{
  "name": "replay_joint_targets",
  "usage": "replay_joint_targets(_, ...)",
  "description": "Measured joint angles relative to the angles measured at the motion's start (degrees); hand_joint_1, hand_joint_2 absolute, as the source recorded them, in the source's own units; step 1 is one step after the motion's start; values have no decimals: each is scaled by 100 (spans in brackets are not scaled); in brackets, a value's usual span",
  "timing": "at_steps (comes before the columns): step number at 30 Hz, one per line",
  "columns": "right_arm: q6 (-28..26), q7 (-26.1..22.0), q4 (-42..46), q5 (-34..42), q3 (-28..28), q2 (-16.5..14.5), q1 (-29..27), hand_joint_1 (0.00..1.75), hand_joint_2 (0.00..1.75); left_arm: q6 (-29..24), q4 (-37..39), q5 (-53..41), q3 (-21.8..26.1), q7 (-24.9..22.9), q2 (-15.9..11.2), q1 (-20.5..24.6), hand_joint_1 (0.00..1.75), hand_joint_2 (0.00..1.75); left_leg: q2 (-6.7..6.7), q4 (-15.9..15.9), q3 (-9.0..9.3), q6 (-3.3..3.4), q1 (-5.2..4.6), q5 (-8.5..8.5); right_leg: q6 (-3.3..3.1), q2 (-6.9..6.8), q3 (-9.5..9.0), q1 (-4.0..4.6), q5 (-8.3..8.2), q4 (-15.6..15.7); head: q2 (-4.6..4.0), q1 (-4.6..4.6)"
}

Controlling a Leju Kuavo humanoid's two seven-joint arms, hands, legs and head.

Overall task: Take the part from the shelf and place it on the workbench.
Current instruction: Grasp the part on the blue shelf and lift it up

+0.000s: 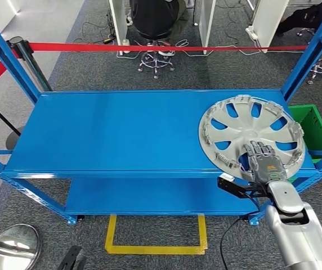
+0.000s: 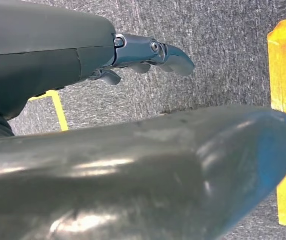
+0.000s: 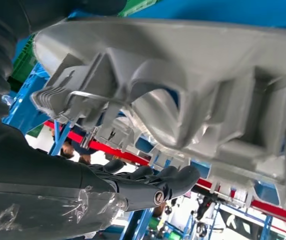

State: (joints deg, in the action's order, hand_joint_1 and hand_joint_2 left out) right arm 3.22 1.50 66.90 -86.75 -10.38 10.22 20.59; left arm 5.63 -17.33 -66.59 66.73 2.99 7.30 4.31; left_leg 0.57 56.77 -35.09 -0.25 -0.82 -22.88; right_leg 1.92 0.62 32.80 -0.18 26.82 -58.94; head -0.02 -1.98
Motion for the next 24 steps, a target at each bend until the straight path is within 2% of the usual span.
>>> replay_joint_targets(12, -163, 188, -929, -122, 46, -100, 409, 0, 175, -4, 19, -40, 2, -107, -1, -1, 0, 0, 0, 0, -1, 1, -1, 1, 0, 0, 0, -1, -2, 1, 0, -1)
replay_joint_targets(16, -196, 237, -1137, -242, 87, -108, 528, 175, 175, -34, 20, -40, 8, -98, -2, -1, 0, 0, 0, 0, 0, 3, -1, 2, -1, 0, 0, -1, -3, 1, 0, -1)
replay_joint_targets(24, -237, 277, -1260, -302, 111, -110, 594, 175, 175, -67, 22, -38, 43, -96, 0, 1, 0, 0, -3, 0, 1, 4, -1, 4, -1, 8, 0, -1, -11, 2, 0, -1)
